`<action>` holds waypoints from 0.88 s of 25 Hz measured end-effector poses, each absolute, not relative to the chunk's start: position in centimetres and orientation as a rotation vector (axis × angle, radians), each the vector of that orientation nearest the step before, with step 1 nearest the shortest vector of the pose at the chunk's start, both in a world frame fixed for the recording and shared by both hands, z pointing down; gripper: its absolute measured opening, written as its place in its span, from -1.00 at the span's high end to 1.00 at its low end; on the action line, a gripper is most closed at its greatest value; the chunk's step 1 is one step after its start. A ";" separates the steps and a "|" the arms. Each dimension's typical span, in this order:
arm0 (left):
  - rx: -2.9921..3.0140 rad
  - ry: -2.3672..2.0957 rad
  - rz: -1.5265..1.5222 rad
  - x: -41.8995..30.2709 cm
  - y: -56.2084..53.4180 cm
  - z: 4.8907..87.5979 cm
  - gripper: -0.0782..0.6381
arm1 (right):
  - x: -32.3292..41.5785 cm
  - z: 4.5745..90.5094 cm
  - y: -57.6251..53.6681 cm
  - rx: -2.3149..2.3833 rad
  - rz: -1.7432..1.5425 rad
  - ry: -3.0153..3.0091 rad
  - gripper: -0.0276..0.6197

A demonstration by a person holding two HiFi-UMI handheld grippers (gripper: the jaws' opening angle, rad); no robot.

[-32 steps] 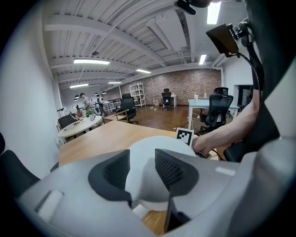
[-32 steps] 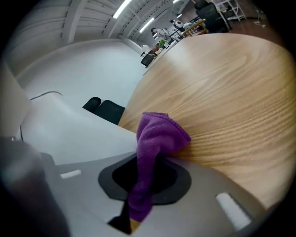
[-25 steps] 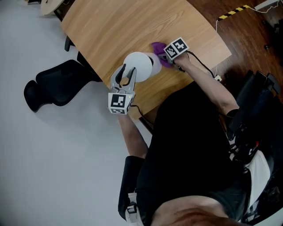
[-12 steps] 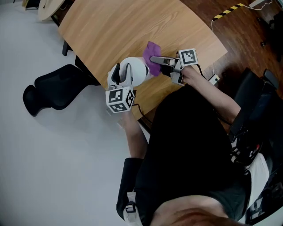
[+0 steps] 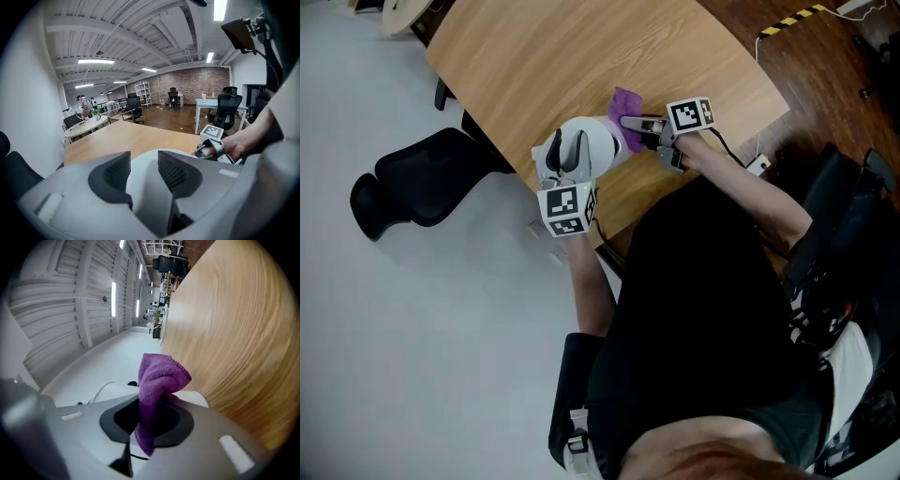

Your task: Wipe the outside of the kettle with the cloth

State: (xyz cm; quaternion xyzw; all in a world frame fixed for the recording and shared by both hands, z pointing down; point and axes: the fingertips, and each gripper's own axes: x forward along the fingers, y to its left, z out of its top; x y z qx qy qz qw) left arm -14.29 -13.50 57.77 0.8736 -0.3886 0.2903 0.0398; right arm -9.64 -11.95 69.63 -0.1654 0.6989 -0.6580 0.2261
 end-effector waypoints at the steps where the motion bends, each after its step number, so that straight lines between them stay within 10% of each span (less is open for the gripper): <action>1: 2.682 -1.191 0.887 -14.2 -13.4 57.8 0.54 | -9.9 71.5 -12.0 -0.499 -1.858 1.946 0.74; 22: 2.982 -0.866 0.820 -15.1 -12.8 57.1 0.60 | -12.7 81.1 -9.6 -0.734 -2.145 2.183 0.74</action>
